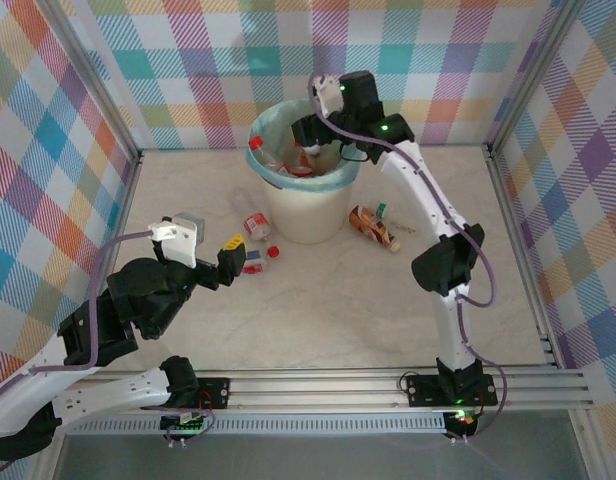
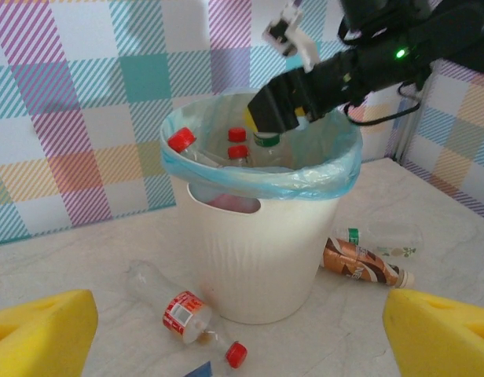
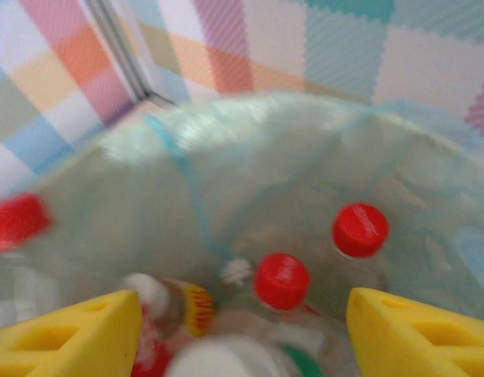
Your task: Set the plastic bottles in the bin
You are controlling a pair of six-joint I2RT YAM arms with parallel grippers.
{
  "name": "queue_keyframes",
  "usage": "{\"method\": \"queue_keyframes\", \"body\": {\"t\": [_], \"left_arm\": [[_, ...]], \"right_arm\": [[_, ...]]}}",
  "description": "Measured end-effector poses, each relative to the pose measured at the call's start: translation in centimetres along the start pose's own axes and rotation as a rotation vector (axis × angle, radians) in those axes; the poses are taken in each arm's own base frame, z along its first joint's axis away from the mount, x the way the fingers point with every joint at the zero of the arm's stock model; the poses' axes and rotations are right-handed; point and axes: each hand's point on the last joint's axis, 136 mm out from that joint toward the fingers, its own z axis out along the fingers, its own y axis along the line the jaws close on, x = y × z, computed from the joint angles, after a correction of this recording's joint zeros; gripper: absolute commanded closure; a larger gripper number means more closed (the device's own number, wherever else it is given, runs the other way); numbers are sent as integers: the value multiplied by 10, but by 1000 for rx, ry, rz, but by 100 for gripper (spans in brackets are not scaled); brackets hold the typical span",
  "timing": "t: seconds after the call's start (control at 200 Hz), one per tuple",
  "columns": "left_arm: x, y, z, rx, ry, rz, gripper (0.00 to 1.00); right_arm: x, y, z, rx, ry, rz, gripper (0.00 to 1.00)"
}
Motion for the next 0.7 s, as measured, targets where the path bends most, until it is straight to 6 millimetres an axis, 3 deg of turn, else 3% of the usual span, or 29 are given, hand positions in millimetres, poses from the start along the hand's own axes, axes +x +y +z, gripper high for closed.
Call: {"method": "queue_keyframes", "body": {"t": [0.135,0.285,0.445,0.7], "left_arm": [[0,0,0,0,1,-3,6],[0,0,0,-1,1,-7,6],[2,2,1,-16,8,-8,6],[18,4,13,-86,87,12,3]], "right_arm": [[-48,35,-53,-108,-138,-4,31],[-77,55,-87,-165,-227,-12,31],[-74,57,-87,-185,-217,18,32],[-49,56,-90,-171,-129,89,33]]}}
